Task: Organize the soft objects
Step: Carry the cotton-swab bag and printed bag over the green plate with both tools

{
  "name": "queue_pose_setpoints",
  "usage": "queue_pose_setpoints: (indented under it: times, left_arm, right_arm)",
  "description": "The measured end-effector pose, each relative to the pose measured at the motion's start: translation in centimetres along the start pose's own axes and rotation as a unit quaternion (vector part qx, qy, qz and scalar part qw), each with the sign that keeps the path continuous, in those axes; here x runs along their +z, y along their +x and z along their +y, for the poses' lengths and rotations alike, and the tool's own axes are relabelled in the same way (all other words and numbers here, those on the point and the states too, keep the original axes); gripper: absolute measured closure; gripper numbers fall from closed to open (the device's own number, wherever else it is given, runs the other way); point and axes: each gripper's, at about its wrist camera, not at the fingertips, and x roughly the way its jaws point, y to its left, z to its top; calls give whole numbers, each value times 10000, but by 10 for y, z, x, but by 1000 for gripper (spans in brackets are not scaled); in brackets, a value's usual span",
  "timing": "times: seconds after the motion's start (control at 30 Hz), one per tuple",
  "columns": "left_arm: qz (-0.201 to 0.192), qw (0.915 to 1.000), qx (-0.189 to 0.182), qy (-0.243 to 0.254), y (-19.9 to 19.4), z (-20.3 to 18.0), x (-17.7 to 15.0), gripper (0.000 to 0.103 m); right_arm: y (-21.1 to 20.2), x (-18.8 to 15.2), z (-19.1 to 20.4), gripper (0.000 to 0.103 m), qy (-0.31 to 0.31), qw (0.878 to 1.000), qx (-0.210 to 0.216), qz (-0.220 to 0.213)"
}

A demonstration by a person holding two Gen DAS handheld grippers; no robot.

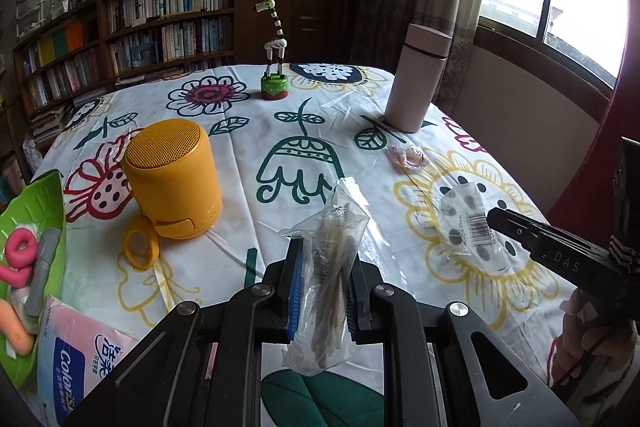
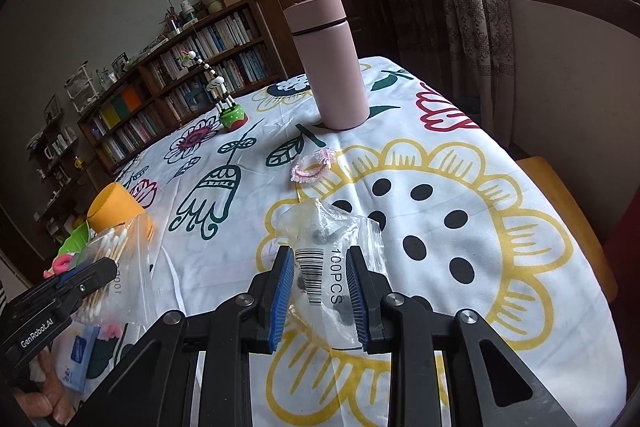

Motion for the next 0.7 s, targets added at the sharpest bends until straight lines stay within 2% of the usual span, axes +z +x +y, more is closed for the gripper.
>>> queue_pose_setpoints:
  times: [0.07, 0.13, 0.17, 0.33, 0.43, 0.47, 0.53, 0.6, 0.7]
  left_arm:
    - [-36, 10000, -6, -27, -3, 2, 0, 85]
    - [-67, 10000, -16, -59, -6, 4, 1, 85]
    - [-82, 9999, -20, -74, -6, 4, 1, 85]
    - [-123, 9998, -40, -124, -11, 8, 0, 85]
    - [-137, 9998, -47, -165, -13, 10, -1, 85]
    - [-145, 9997, -46, -180, -13, 12, -1, 85]
    - [-164, 9996, -42, -214, -15, 14, -1, 85]
    - [-185, 9995, -31, -254, -17, 18, -2, 85]
    - [-207, 9993, -22, -325, -19, 24, -2, 85]
  right_arm:
    - [2, 0, -3, 73, 58, 9999, -133, 20]
    - [7, 0, -7, 57, 170, 9996, -180, 116]
    - [9, 0, -9, 45, 230, 9995, -149, 145]
    - [22, -2, -1, 43, 47, 9993, -159, 320]
    - [33, -4, 4, 43, -89, 9984, -331, 444]
    - [35, -5, 5, 45, -112, 9981, -371, 477]
    - [36, -5, 7, 57, -182, 9976, -480, 458]
    - [35, -5, 6, 76, -194, 9976, -459, 478]
    - [30, -6, 7, 89, -184, 9980, -443, 413]
